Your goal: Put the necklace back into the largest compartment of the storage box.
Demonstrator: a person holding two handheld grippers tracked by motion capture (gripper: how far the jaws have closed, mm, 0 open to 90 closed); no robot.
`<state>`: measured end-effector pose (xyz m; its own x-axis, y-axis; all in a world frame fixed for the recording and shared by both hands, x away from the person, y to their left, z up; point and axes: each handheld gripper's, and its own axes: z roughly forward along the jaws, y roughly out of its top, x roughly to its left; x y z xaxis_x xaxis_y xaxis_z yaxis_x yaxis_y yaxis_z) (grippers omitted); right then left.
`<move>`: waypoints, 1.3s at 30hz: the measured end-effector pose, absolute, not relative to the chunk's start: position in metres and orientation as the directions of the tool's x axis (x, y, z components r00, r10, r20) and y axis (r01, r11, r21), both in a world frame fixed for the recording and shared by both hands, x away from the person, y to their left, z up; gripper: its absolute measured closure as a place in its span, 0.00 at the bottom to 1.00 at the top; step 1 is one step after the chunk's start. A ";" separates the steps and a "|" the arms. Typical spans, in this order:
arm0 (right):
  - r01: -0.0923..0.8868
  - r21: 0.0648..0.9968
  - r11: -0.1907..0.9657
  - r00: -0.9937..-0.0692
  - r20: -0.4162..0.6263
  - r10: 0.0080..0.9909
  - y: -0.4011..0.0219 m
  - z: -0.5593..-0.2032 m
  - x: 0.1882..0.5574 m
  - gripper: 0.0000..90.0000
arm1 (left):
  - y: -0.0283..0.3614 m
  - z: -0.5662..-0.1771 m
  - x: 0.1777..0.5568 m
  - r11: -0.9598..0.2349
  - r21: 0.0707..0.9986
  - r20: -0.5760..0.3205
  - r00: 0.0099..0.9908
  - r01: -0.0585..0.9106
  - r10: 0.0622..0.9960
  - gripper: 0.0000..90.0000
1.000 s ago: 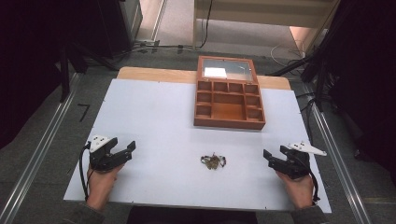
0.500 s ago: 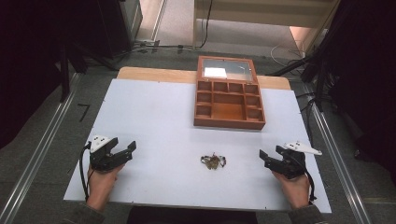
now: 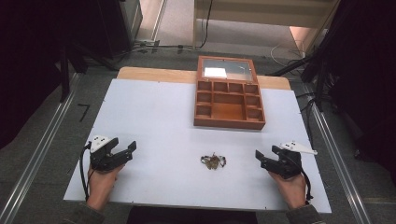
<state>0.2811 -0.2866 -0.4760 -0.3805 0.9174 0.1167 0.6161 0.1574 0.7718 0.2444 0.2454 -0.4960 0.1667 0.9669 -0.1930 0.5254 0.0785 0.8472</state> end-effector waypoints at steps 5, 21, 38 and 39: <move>0.616 0.771 0.162 -0.390 0.119 0.913 -0.282 -0.476 0.281 0.27 | 0.245 -0.496 0.245 0.076 0.847 -0.191 0.168 0.526 0.967 0.28; 0.615 0.765 0.191 -0.433 0.126 0.892 -0.265 -0.477 0.280 0.26 | 0.245 -0.496 0.245 0.076 0.846 -0.193 0.170 0.528 0.966 0.28; 0.608 0.762 0.221 -0.468 0.119 0.876 -0.251 -0.479 0.280 0.24 | 0.245 -0.497 0.245 0.075 0.845 -0.194 0.174 0.529 0.965 0.28; 0.605 0.764 0.221 -0.471 0.120 0.874 -0.250 -0.479 0.280 0.23 | 0.245 -0.497 0.245 0.074 0.846 -0.194 0.175 0.529 0.965 0.28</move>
